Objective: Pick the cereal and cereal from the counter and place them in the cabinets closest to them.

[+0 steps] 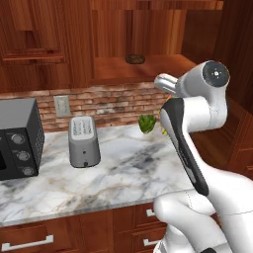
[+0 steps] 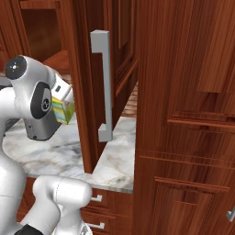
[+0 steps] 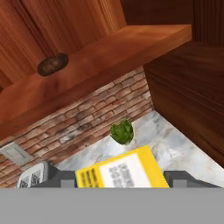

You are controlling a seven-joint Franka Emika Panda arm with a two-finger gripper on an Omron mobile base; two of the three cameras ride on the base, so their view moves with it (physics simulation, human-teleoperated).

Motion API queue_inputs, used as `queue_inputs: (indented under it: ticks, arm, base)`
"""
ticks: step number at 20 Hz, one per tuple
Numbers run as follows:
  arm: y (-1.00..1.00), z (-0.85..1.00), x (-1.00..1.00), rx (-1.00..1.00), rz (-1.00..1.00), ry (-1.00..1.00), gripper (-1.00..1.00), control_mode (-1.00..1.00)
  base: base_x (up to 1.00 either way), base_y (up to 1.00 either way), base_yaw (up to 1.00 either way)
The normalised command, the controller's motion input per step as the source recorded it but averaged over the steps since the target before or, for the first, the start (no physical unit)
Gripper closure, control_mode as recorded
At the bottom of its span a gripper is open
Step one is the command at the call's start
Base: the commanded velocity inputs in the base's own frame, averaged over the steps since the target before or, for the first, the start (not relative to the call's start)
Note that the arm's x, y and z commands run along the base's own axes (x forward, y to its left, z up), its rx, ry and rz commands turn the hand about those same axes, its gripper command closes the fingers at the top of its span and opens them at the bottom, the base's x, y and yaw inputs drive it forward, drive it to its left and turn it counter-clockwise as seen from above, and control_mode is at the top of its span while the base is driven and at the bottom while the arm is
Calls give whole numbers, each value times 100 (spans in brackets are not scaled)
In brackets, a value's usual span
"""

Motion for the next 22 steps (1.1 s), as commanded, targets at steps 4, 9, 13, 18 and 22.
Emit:
queue_inputs:
  ticks: [4, 9, 13, 18, 22]
  arm:
    - [-16, 81, -19, 8, 3, -14, 100, -100]
    - [-12, 78, -20, 6, 2, -15, 100, -100]
    - [-4, 68, -23, 2, 0, -12, 100, -100]
    - [4, 31, -15, -8, 1, -4, 100, -100]
    - [14, 2, -1, -18, 1, 1, 100, -100]
  base:
    - [0, 0, 0]
    - [0, 0, 0]
    - [0, 0, 0]
    - [0, 0, 0]
    - [0, 0, 0]
